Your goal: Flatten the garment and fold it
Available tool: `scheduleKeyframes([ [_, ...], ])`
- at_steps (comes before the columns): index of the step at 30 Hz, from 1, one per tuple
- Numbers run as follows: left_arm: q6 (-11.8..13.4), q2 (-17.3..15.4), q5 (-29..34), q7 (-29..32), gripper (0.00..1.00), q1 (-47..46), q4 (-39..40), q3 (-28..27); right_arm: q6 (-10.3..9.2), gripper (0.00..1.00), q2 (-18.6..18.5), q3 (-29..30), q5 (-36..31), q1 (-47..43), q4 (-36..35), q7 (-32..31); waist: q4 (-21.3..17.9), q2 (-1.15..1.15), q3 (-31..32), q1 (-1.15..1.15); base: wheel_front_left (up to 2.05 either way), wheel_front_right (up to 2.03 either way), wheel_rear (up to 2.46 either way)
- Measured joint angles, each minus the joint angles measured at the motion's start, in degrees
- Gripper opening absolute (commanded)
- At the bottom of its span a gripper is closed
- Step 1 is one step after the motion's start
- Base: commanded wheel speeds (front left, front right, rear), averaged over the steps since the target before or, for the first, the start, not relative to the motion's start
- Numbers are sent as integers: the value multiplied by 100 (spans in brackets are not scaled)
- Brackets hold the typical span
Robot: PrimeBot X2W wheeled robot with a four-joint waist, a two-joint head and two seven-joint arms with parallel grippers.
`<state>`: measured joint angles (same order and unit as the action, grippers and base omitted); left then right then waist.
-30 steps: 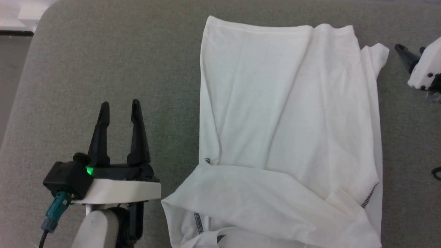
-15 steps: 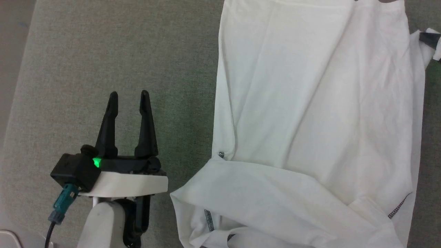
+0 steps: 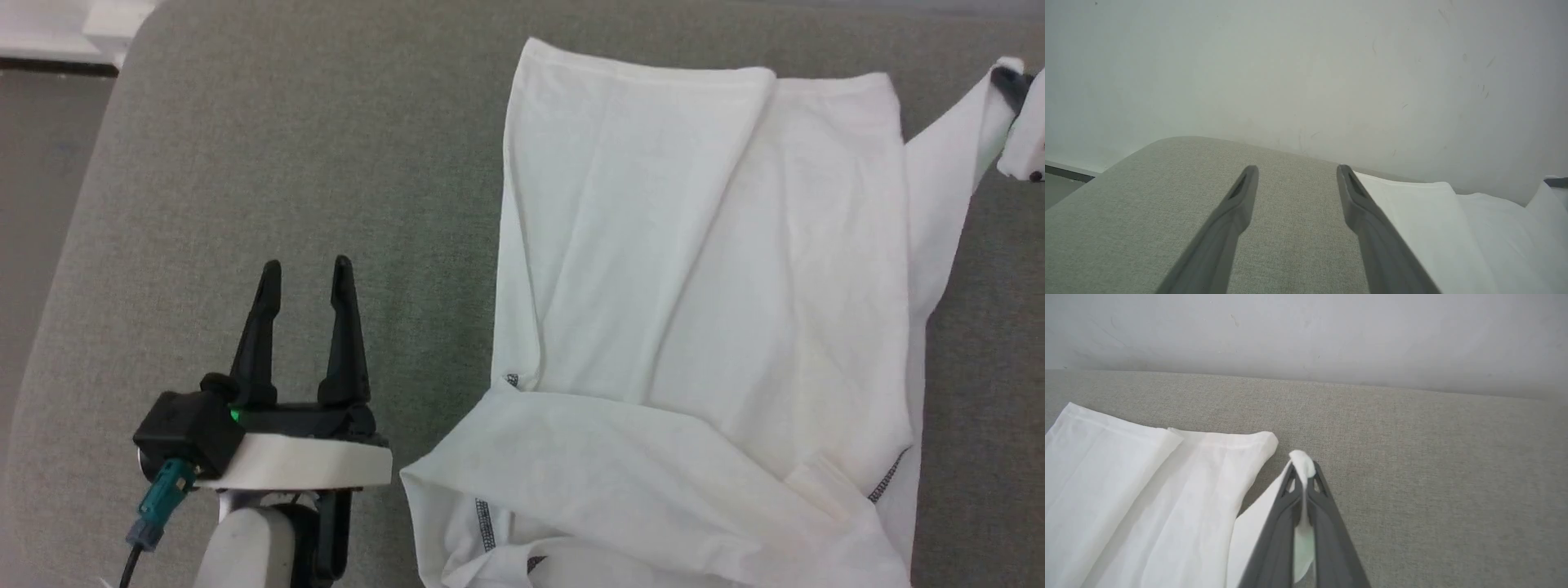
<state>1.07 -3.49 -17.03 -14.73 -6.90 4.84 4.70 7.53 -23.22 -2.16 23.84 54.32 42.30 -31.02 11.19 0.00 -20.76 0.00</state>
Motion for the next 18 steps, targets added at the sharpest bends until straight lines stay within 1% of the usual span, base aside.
scheduleKeyframes([
  [5,1,5,4,0,100,240,-42,-51,0,0,-168,-426,58,-187,-580,465,-160,0,447,-1,0,0,0],
  [9,7,1,35,9,100,410,-67,-44,0,0,-182,-888,137,-385,-1162,779,-285,0,810,-1,0,0,0],
  [13,11,-35,34,102,100,591,-62,-44,0,0,-104,-1306,134,-695,-1930,1083,-386,0,1182,-1,0,0,0],
  [18,57,-85,34,269,100,786,1,-35,1,0,126,-1684,16,-1081,-3149,1250,-471,0,1623,-2,0,0,0],
])
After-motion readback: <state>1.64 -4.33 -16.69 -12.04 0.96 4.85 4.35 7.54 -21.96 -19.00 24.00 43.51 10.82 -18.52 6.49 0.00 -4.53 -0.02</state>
